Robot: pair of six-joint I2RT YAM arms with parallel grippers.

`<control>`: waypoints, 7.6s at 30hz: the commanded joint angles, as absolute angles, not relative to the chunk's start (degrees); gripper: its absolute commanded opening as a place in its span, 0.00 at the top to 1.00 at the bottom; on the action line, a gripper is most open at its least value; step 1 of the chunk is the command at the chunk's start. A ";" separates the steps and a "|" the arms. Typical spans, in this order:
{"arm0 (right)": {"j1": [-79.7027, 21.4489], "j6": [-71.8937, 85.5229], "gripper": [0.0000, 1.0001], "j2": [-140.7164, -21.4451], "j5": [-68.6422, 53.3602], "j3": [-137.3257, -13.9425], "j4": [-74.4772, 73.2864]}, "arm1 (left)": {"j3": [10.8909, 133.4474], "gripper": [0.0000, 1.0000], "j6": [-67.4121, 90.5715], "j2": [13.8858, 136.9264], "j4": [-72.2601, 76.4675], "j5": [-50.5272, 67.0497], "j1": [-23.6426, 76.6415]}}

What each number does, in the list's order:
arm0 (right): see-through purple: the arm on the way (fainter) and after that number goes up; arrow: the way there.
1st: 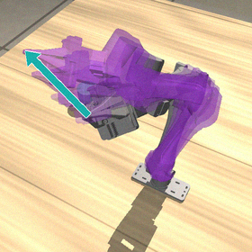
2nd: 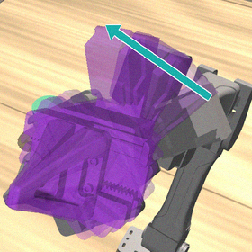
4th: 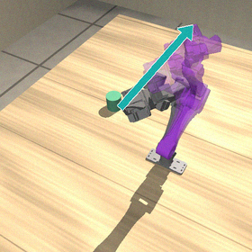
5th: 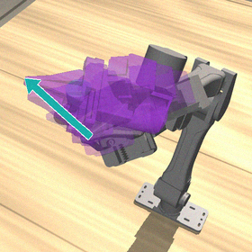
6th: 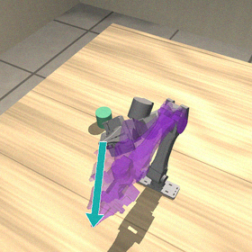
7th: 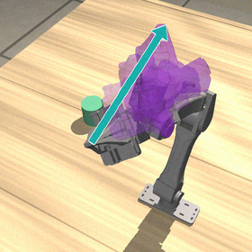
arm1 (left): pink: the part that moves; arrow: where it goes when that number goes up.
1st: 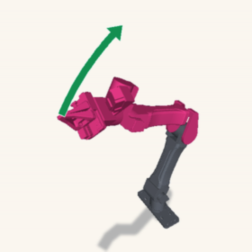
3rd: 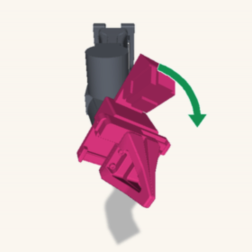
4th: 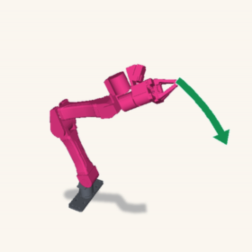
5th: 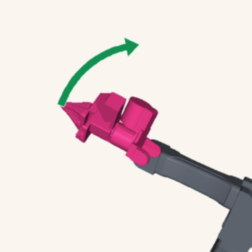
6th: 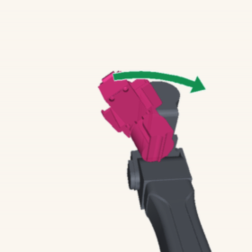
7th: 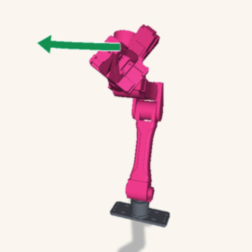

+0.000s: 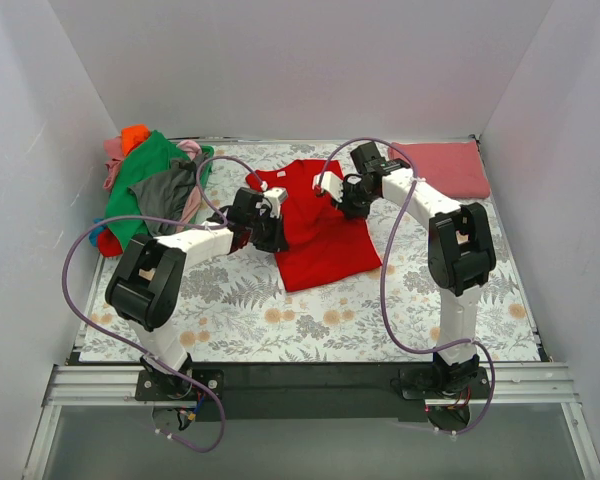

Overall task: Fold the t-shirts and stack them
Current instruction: Fold the tshirt

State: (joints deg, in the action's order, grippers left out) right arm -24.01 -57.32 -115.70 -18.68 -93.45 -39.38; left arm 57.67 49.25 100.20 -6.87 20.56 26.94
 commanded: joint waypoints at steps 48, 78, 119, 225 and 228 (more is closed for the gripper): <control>-20.93 -34.23 0.40 -116.38 -10.75 -103.29 -20.02 | 71.19 0.21 43.70 89.05 -7.02 -3.62 21.27; -15.29 -82.53 0.26 -100.81 -38.58 -70.49 -44.74 | 37.71 0.27 11.69 77.87 2.19 4.57 47.90; -19.77 -84.38 0.37 -106.43 -25.14 -70.31 -40.17 | 38.76 0.59 10.11 91.05 4.57 -3.95 48.78; -28.74 -26.98 0.99 -137.99 -20.92 -123.66 -17.41 | 43.51 1.00 33.58 90.35 16.44 -1.23 14.33; -28.92 -26.63 0.99 -137.90 -20.04 -123.05 -16.70 | 44.12 1.00 33.40 91.23 16.17 -1.93 14.24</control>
